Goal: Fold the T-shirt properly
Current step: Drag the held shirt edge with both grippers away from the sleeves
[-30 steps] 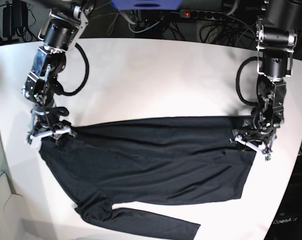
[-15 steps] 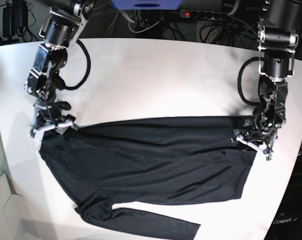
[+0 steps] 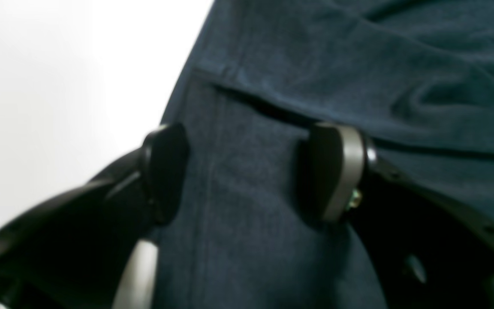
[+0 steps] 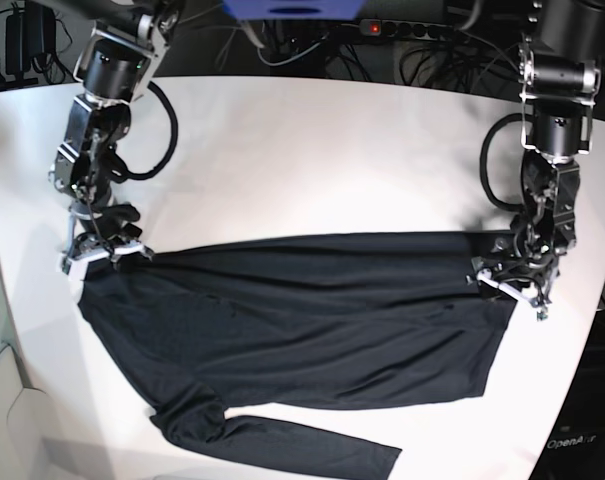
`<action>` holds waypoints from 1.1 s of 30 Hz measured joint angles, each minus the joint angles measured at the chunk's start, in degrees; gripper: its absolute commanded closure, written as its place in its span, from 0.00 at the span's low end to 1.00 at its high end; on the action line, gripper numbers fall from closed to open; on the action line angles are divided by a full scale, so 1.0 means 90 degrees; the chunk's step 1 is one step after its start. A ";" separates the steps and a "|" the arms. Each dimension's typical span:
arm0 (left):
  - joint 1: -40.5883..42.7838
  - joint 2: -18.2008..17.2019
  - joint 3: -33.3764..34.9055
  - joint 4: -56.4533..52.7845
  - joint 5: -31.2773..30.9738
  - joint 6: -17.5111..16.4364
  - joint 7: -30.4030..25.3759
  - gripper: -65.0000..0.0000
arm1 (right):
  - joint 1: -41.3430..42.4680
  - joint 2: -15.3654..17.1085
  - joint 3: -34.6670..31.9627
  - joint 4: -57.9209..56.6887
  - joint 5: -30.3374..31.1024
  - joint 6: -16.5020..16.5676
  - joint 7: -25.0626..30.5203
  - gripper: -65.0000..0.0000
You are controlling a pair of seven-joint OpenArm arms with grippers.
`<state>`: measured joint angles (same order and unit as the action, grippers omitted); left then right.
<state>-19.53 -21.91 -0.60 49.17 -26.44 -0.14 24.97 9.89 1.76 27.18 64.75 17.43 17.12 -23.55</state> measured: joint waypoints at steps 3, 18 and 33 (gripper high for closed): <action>-0.0002 -0.0051 0.0002 -0.0002 0.0000 -0.0019 0.0017 0.34 | 0.0129 0.0274 0.0002 -0.0481 0.0080 0.0063 0.0379 0.91; 0.0034 -0.0265 0.0007 0.0007 -0.0002 0.0034 0.0175 0.34 | 0.0097 0.0767 0.0002 -0.0661 0.0044 0.0114 0.0529 0.90; 0.0061 -0.0187 -0.0398 0.2302 -0.0039 0.0066 0.1688 0.34 | 0.0078 0.0699 0.0002 -0.0653 0.0044 0.0095 0.0622 0.90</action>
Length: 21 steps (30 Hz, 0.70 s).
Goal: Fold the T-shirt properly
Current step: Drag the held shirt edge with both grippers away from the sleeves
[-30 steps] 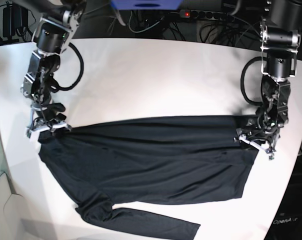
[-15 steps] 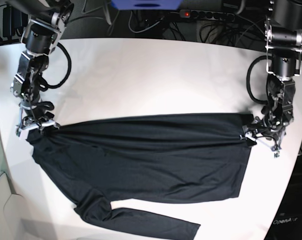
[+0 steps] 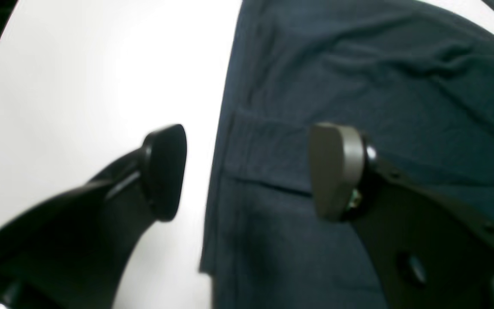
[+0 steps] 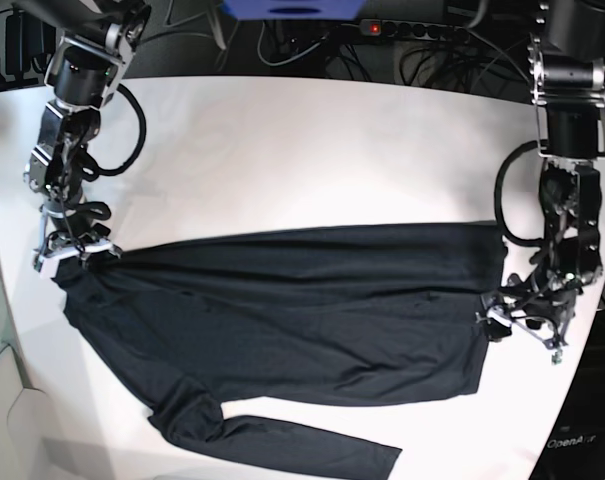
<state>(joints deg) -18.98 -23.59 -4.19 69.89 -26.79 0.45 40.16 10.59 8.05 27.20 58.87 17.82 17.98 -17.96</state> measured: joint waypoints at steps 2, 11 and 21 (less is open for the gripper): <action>0.0046 0.0066 0.0000 0.0104 0.0063 0.0046 0.0100 0.34 | 0.0000 0.0000 0.0000 0.0002 -0.0002 -0.0002 0.0000 0.90; 0.0811 0.0498 0.0187 -0.0085 0.0165 -0.0032 0.0032 0.34 | -0.0444 -0.0221 -0.0024 0.1496 -0.0155 -0.0141 -0.0267 0.90; 0.0780 0.0697 0.0158 -0.0772 0.0908 -0.0058 -0.0699 0.34 | -0.0527 -0.0216 0.0000 0.1729 -0.0117 -0.0138 -0.0238 0.80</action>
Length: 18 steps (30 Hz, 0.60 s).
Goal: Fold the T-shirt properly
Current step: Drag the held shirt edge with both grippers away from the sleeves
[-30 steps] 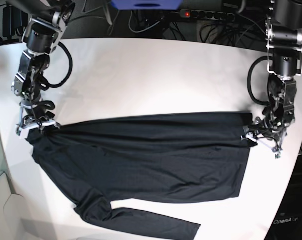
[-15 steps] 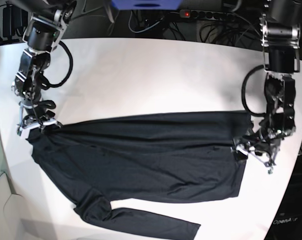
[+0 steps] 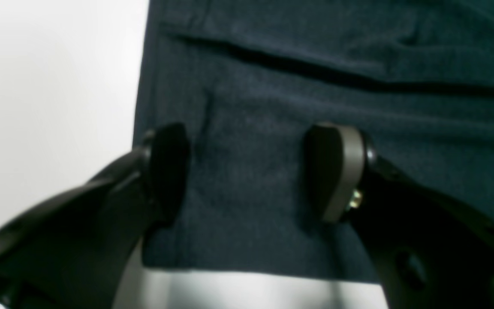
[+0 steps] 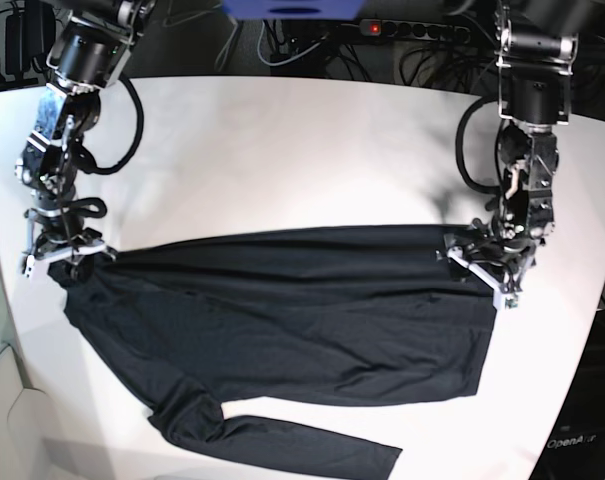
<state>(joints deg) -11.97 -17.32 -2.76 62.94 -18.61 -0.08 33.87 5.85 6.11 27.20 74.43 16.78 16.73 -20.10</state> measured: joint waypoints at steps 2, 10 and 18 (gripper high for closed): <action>-0.0034 -0.0041 -0.0005 -0.0114 -0.0007 -0.0019 -0.0124 0.34 | 0.0058 0.0100 0.0000 -0.0136 0.0000 0.0000 0.0005 0.78; -0.0049 -0.0100 -0.0063 -0.0245 0.0024 -0.0474 -0.0253 0.34 | 0.0357 0.0330 0.0005 -0.0828 -0.0002 0.0000 0.0029 0.78; -0.0051 -0.0299 -0.0056 -0.0282 -0.0044 -0.0595 -0.0228 0.34 | 0.0330 0.0347 0.0005 -0.1338 0.0000 0.0000 0.0029 0.78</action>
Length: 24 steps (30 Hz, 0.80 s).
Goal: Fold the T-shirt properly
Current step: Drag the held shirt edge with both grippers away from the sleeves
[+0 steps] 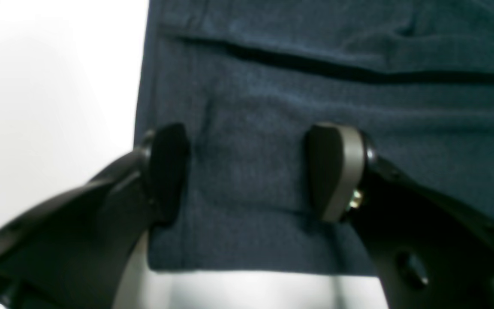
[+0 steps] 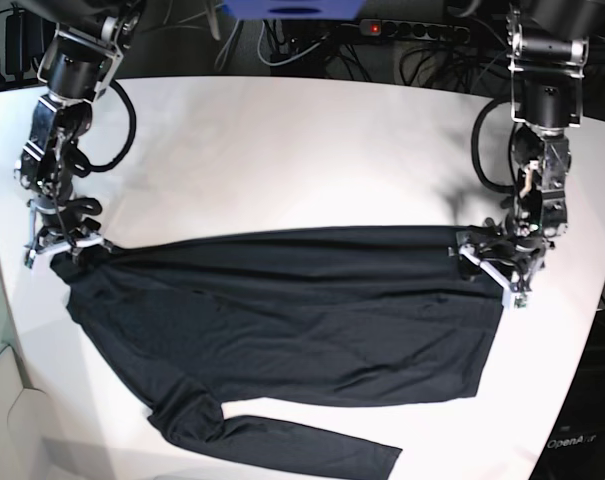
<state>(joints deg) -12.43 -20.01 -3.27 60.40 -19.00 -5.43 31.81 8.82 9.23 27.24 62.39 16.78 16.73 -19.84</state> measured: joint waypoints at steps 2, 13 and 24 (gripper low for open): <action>-0.0034 -0.0107 0.0002 -0.0015 -0.0010 -0.0005 0.0104 0.34 | 0.0000 0.0000 0.0000 -0.0087 0.0000 0.0000 0.0148 0.78; -0.0046 -0.0308 0.0005 -0.0041 -0.0015 0.0002 0.0180 0.34 | -0.0092 0.0345 -0.0005 -0.0325 0.0000 0.0002 0.0644 0.78; -0.0029 -0.0551 0.0005 -0.0053 0.0000 0.0053 0.0245 0.34 | -0.0129 0.0469 -0.0005 -0.0238 -0.0005 0.0002 0.0692 0.78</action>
<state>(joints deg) -12.69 -24.97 -3.22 59.92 -19.00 -4.95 34.02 7.66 13.45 27.20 60.25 16.73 16.75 -13.61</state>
